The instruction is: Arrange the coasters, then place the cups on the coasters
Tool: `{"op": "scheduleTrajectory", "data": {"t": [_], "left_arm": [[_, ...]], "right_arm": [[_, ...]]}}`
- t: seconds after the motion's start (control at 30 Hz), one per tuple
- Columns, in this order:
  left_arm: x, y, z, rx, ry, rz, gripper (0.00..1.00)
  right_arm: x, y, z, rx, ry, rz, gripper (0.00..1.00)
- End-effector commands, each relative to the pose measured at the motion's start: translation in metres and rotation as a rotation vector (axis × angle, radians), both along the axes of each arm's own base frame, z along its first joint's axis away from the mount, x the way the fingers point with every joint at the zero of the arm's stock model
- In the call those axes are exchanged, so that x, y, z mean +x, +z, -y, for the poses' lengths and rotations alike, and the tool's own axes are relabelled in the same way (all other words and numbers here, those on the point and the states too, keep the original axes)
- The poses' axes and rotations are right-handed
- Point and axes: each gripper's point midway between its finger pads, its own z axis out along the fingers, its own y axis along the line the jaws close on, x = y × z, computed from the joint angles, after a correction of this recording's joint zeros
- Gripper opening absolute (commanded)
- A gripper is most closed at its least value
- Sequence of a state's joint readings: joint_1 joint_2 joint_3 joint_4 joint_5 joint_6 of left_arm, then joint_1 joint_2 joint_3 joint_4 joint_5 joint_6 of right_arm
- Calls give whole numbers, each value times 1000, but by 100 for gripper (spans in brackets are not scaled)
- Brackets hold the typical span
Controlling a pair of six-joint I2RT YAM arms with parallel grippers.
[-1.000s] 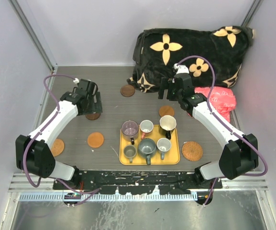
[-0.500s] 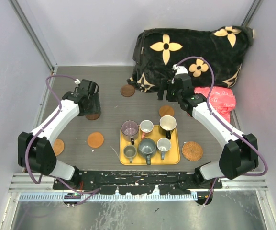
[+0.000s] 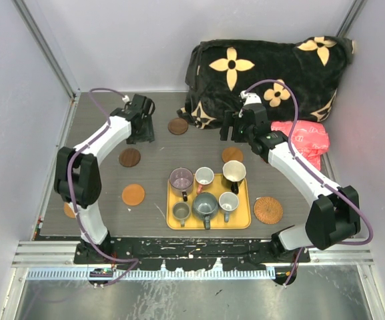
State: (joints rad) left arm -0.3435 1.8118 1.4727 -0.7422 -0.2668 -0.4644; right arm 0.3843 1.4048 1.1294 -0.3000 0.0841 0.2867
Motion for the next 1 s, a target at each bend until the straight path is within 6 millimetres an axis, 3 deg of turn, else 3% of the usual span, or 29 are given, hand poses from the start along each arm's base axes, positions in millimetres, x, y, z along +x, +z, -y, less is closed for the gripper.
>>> {"op": "scheduleTrajectory", "data": {"t": [0.0,0.23,0.4,0.57,0.97], "left_arm": [[44,20,28,-39,-20,127,58],[79,2,63,-36,-81,134,57],[90,-4,80,-60,-106,125,57],[93,-4,84,-74,-115,123,58],[93,3,85,-75,-124,127,59]], "right_arm": [[4,19,-2,16,0,55,82],[5,6,3,-21,-21,21,71],[12,-13,1,-33,-33,-34,62],[23,-38,-4,-37,-44,-113,56],[32,-95,-1,-67,-60,-329,54]]}}
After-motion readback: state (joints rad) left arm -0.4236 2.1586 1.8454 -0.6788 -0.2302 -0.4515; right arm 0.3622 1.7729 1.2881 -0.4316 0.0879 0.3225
